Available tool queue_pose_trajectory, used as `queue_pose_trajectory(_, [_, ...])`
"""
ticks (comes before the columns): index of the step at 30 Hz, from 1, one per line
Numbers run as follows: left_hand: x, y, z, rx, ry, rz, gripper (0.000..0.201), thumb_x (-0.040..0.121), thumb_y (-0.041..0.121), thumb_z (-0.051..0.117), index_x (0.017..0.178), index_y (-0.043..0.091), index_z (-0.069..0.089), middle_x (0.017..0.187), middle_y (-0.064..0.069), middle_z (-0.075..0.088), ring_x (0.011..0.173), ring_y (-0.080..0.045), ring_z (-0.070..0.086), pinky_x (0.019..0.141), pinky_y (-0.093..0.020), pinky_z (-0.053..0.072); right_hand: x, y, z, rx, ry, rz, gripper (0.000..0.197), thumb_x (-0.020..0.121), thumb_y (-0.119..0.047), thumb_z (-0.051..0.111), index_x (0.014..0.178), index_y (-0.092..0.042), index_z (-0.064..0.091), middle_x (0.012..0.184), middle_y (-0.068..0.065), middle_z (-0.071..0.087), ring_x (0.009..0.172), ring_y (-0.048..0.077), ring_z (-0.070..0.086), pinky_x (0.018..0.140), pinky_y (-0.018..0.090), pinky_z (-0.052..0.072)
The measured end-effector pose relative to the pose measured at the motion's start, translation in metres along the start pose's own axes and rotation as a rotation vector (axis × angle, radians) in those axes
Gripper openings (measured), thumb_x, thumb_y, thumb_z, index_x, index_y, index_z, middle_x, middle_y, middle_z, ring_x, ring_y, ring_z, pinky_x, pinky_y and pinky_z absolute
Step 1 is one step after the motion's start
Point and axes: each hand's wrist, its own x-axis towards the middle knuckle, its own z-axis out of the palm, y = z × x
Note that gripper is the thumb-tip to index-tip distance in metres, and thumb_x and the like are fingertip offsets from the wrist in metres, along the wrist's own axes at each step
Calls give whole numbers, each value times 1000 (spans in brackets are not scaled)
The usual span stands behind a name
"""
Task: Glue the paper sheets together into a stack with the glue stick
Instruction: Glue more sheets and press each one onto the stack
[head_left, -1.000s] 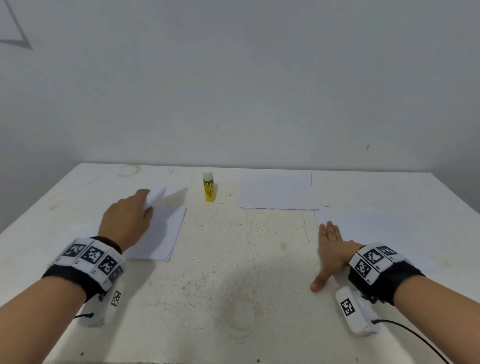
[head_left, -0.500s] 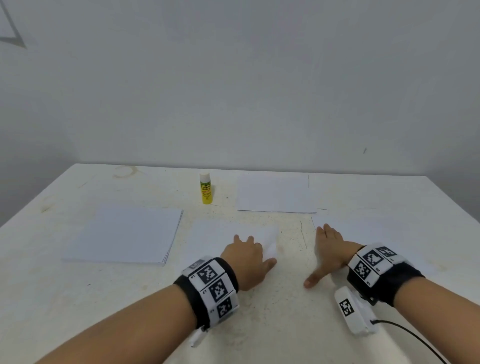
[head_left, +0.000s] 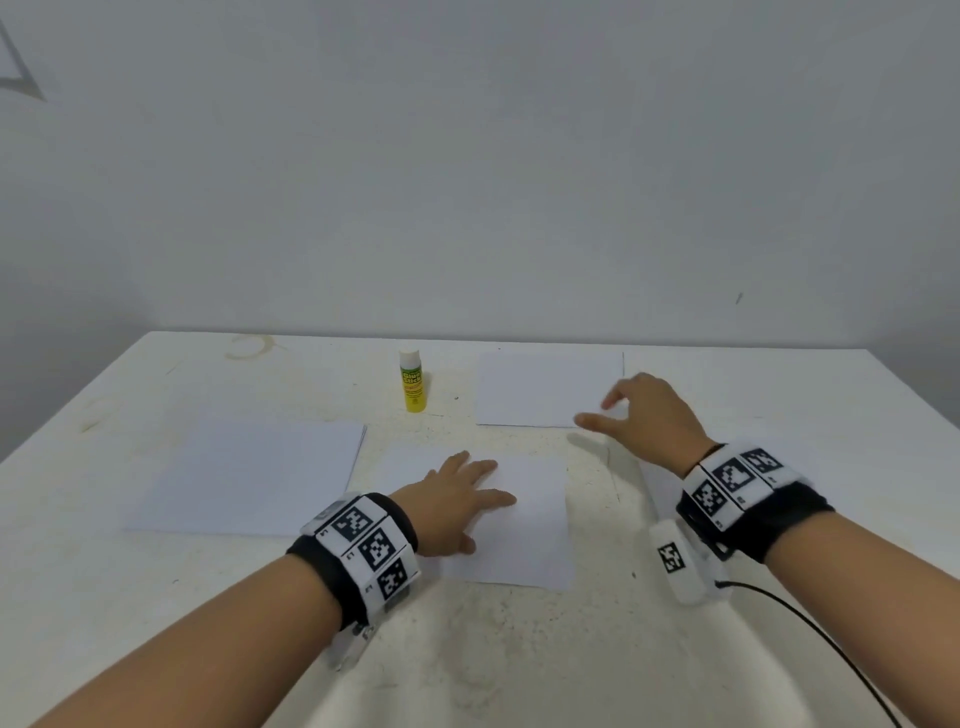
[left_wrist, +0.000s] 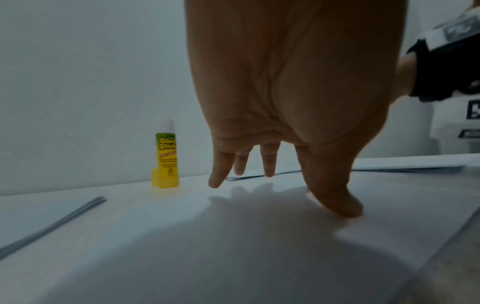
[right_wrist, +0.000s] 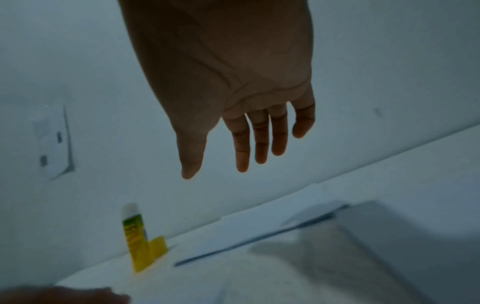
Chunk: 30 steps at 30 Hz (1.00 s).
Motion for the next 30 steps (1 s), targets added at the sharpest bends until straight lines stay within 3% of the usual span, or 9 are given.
queue_pose_trajectory(2, [0, -6, 1, -29, -64, -40, 79, 96, 32, 55, 154, 27, 2, 161, 1, -11, 147, -33, -11, 115, -55, 15, 11, -26, 6, 104, -19, -104, 38, 83, -48, 66, 101, -15, 64, 109, 0, 59, 102, 14, 53, 84, 26, 40])
queue_pose_trajectory(5, [1, -11, 2, -36, -109, -48, 81, 98, 36, 50, 153, 23, -7, 160, 4, -17, 146, -36, -13, 116, -55, 13, 37, -63, 22, 173, -93, -204, 31, 84, -40, 69, 99, -14, 65, 104, -1, 65, 96, 13, 58, 82, 24, 44])
queue_pose_trajectory(10, [5, -15, 5, -39, -133, -43, 81, 98, 39, 48, 153, 25, -9, 159, 6, -19, 145, -35, -16, 116, -54, 10, 78, -116, 52, 121, -254, -270, 38, 83, -40, 70, 111, -16, 63, 110, -1, 62, 104, 15, 58, 91, 27, 45])
queue_pose_trajectory(15, [5, -16, 5, -60, -141, -54, 79, 97, 41, 49, 153, 25, -5, 161, 6, -11, 145, -33, -17, 117, -52, 7, 105, -150, 78, 132, -270, -249, 53, 80, -41, 74, 123, -15, 57, 116, 2, 59, 104, 20, 58, 89, 30, 45])
queue_pose_trajectory(22, [0, -14, -1, -108, -149, -62, 77, 96, 42, 50, 154, 28, 0, 161, 9, -8, 146, -30, -17, 117, -47, 6, 117, -163, 86, 114, -266, -275, 29, 84, -33, 70, 93, -7, 60, 83, 0, 53, 83, 20, 52, 72, 27, 39])
queue_pose_trajectory(25, [5, -17, 5, -72, -137, -59, 79, 96, 45, 47, 153, 29, -6, 160, 9, -11, 146, -30, -17, 118, -49, 8, 102, -153, 71, 274, -308, -253, 26, 92, -33, 57, 110, -14, 57, 89, -3, 51, 86, 20, 54, 69, 26, 41])
queue_pose_trajectory(27, [7, -15, 6, -57, -122, -86, 79, 97, 47, 44, 152, 28, -9, 160, 9, -16, 146, -31, -15, 117, -49, 12, 88, -142, 54, 419, -431, -204, 28, 97, -35, 47, 122, -22, 50, 100, -4, 52, 82, 22, 62, 65, 29, 48])
queue_pose_trajectory(30, [9, -9, 4, -10, -107, -105, 78, 98, 49, 41, 152, 29, -11, 159, 8, -19, 147, -33, -11, 115, -49, 20, 73, -112, 25, 366, -515, -188, 46, 94, -29, 56, 138, -30, 43, 104, -2, 57, 69, 18, 64, 59, 26, 51])
